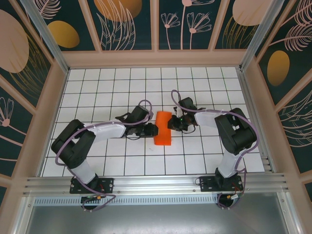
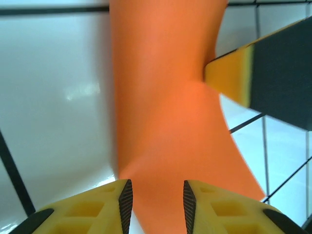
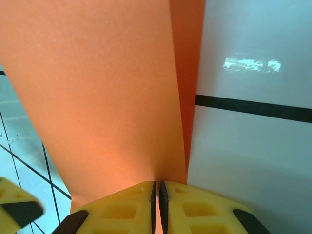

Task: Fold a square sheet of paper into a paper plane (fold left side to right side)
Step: First fold the square sheet of paper in half at the center of the table.

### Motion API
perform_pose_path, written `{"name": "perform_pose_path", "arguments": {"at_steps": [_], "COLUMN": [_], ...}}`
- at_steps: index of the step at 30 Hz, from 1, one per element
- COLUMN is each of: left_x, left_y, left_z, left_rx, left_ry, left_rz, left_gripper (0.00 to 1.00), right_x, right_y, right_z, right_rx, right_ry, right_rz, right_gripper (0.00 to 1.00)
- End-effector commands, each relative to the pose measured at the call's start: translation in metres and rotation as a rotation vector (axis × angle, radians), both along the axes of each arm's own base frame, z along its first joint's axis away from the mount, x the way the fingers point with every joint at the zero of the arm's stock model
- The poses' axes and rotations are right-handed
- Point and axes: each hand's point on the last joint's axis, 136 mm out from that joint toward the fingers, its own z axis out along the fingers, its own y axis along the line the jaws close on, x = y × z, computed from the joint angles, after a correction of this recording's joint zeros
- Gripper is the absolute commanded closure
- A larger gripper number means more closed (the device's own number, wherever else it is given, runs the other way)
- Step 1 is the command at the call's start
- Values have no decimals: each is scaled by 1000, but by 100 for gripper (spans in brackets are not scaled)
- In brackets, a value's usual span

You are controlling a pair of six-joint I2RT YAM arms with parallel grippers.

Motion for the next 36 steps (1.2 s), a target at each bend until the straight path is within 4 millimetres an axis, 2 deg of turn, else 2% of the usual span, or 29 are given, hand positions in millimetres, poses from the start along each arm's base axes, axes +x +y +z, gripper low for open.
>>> {"name": "perform_pose_path", "arguments": {"at_steps": [1,4,5,6,10,15,21,28,32,36], "left_x": [17,27,25,33,44,54,57,59,60,68], "left_y": [-6,-18,-19,-28,-38,-42,-25,2,13,21], "left_z": [23,28,21,24,16,-1,-29,-46,-47,-31], "left_rx": [-47,-83,-80,-96,-88,-56,30,99,100,81], "left_ry": [-34,-43,-26,-31,-32,-20,4,17,20,-14], "left_rz": [8,-11,-20,-31,-48,-48,-9,39,55,67], "left_gripper": [65,66,67,67,68,68,68,68,68,68], "right_x": [-16,-16,-17,-17,-17,-17,-18,-20,-21,-19], "right_y": [-17,-17,-16,-17,-16,-15,-17,-21,-22,-20], "right_z": [-30,-30,-30,-30,-31,-31,-33,-37,-37,-35], "right_rx": [-120,-121,-120,-121,-122,-123,-140,-163,-167,-161], "right_ry": [72,72,72,73,74,78,80,89,91,86], "right_rz": [2,2,4,3,5,9,10,16,18,19], "right_gripper": [84,84,84,84,84,84,84,84,85,84]}}
